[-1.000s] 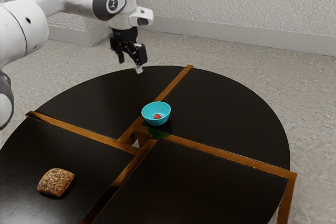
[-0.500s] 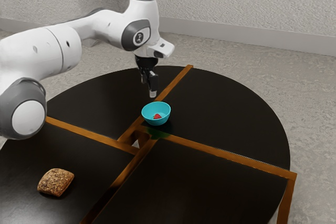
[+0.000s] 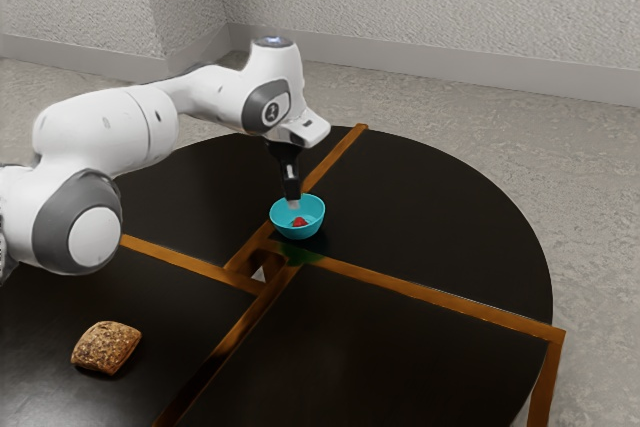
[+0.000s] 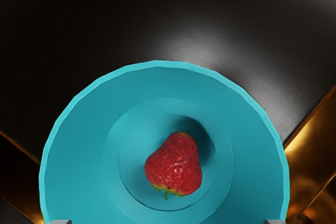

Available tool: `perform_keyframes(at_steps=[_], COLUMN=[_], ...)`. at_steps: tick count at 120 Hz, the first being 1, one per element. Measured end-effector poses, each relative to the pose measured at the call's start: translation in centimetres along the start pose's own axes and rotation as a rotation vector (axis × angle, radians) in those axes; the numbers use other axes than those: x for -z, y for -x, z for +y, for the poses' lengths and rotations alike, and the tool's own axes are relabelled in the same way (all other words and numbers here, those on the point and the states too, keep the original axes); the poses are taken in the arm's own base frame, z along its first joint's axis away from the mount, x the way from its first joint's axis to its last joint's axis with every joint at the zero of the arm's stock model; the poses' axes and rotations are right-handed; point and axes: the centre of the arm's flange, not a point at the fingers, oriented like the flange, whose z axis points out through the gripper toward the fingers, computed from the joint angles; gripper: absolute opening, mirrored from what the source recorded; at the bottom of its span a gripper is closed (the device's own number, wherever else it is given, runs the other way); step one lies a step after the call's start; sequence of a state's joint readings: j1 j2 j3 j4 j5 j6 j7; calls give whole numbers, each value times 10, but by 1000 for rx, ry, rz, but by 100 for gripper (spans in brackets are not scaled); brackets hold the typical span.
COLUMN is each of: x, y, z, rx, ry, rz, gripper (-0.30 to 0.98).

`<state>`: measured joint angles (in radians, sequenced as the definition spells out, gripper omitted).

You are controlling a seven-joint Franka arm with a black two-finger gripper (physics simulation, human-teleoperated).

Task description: Take strawberry from the bowl

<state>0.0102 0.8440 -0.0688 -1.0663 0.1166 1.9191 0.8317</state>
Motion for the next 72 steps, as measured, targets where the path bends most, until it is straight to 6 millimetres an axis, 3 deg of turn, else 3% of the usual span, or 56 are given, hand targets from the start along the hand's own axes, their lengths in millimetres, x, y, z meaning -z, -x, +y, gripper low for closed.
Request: perform_keyframes(at_steps=[13,24,72], x=[-26,-37,-63], y=[-6,-9,-6], z=[-1,-5,-3], rx=[-49,-84,-188], ry=[12,6,36], rz=[11,22,38], gripper=[44,43,35])
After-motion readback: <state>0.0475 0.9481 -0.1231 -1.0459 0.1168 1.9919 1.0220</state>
